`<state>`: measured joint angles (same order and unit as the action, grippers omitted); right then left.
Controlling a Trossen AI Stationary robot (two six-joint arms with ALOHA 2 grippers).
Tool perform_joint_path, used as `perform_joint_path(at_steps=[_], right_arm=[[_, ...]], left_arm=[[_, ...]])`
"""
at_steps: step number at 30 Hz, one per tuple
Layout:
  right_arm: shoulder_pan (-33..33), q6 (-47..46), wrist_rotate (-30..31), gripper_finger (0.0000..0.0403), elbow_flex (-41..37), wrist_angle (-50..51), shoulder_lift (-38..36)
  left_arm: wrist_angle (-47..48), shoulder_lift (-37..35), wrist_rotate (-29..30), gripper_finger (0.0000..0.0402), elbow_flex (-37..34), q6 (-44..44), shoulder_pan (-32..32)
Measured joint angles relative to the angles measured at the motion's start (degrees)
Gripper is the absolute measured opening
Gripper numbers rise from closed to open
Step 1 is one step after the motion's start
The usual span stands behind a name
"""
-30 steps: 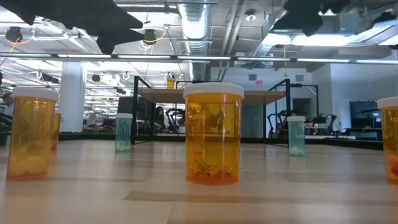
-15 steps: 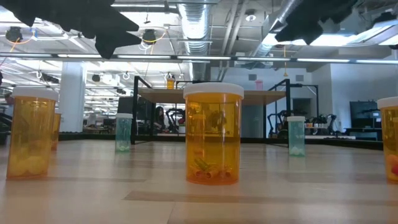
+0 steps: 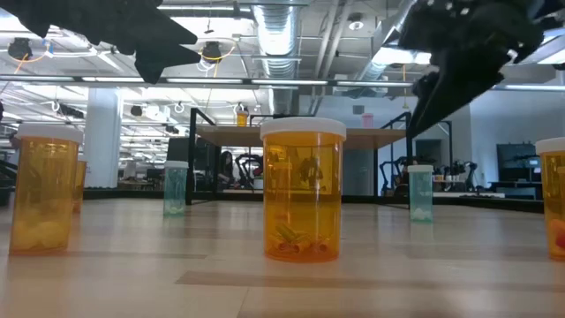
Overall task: Pick and place medicine bottles onto shelf by color
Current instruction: Put the top right green pill bottle on the shelf
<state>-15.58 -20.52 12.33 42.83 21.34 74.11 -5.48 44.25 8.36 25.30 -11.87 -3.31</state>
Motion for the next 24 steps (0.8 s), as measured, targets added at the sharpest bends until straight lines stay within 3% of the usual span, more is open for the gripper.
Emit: perform_joint_path(at_steps=[16, 24], right_arm=[[1.9, 0.0, -2.2, 0.0247, 0.0, 1.1, 7.8], [1.9, 0.0, -2.2, 0.0180, 0.0, 0.7, 7.6]], left_arm=[[0.0, 0.0, 0.0, 0.0171, 0.0, 0.0, 0.0], [0.0, 0.0, 0.0, 0.0171, 0.0, 0.0, 0.0]])
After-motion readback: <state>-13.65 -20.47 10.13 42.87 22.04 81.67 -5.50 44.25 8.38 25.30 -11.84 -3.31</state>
